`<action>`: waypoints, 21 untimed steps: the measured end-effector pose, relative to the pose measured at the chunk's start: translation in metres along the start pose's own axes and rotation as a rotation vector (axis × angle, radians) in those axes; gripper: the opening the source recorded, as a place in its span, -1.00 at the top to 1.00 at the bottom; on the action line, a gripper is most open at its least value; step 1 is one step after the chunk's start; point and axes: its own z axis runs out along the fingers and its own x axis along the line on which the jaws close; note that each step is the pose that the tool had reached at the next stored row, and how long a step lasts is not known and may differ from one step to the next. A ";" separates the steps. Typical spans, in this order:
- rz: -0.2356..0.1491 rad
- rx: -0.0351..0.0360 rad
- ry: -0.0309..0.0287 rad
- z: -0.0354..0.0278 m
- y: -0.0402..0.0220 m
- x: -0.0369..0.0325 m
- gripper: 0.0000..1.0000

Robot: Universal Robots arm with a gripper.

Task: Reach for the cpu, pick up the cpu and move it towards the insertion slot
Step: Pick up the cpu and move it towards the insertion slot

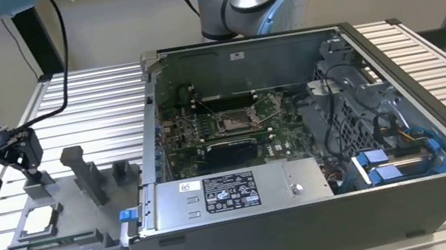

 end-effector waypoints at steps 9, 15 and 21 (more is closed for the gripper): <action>0.000 0.0000 0.0000 0.0041 -0.0002 0.0000 -1.00; 0.000 0.0000 0.0000 0.0084 -0.0003 0.0001 -1.00; 0.000 0.0001 0.0001 0.0126 -0.0005 0.0003 -1.00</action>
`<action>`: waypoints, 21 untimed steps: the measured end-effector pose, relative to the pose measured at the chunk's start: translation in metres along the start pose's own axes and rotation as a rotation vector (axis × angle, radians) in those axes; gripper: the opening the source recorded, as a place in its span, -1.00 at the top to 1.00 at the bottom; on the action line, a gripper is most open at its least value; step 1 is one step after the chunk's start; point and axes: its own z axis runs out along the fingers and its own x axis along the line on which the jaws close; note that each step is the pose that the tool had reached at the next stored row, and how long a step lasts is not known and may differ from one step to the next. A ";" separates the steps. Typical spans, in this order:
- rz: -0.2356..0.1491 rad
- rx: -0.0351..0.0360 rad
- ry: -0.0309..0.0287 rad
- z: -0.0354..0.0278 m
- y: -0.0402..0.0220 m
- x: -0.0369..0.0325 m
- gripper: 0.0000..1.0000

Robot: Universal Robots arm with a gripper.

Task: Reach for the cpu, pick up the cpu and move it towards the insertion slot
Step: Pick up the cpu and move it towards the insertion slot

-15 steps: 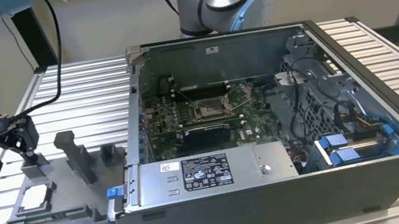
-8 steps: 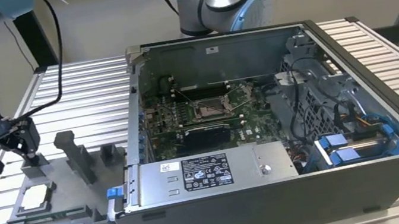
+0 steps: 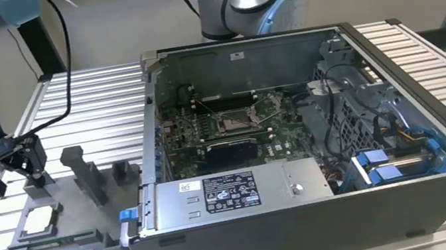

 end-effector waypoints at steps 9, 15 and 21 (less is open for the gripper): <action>0.000 -0.0001 0.0008 0.0050 -0.0002 0.0010 -1.00; 0.000 -0.0001 0.0027 0.0051 -0.0002 0.0010 -1.00; 0.000 0.0000 0.0030 0.0052 -0.0001 0.0010 -1.00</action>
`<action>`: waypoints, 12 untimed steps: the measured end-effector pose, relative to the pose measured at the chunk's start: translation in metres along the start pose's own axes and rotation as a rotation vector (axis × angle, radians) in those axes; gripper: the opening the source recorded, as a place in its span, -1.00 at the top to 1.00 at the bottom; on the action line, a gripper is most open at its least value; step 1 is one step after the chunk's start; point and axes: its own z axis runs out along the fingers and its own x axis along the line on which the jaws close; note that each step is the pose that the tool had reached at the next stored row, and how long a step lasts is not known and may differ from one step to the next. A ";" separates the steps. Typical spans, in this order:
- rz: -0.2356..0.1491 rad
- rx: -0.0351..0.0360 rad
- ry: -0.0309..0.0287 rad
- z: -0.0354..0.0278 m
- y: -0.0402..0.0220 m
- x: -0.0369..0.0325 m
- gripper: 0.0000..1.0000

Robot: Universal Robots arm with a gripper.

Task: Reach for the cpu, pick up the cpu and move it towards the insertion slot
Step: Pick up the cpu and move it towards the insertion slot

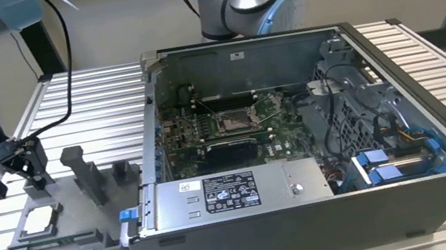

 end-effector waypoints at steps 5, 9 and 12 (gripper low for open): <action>0.000 -0.0004 -0.0006 0.0015 -0.0001 0.0000 -1.00; 0.000 0.0000 0.0000 0.0051 -0.0010 0.0010 -1.00; 0.001 -0.0001 -0.0002 0.0083 -0.0019 0.0016 -1.00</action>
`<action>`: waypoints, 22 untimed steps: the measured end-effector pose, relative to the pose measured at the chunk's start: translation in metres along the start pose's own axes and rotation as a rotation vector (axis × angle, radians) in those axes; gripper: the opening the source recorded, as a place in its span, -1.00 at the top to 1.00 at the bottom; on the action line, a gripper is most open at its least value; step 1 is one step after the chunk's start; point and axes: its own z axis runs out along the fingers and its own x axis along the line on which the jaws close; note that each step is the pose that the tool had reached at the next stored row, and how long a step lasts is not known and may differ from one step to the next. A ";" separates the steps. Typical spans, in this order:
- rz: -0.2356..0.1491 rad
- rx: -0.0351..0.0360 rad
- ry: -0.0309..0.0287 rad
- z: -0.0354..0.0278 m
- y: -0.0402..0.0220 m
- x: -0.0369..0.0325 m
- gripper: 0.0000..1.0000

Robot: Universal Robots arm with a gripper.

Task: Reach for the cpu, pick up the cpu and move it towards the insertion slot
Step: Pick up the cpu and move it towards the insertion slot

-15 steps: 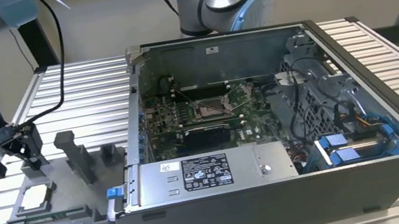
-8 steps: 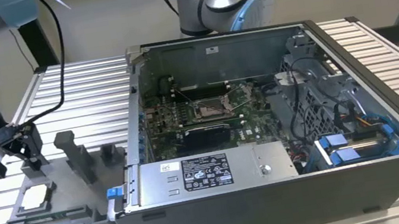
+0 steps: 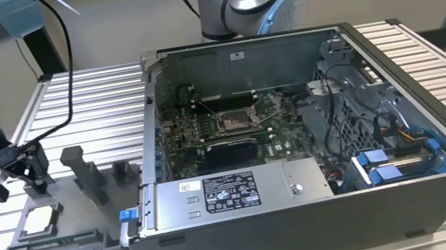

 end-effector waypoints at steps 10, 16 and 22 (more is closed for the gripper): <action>0.000 0.0000 0.0002 0.0115 -0.0023 0.0012 -1.00; 0.000 -0.0001 0.0000 0.0177 -0.0041 0.0025 -1.00; 0.000 0.0000 0.0001 0.0231 -0.0059 0.0030 -1.00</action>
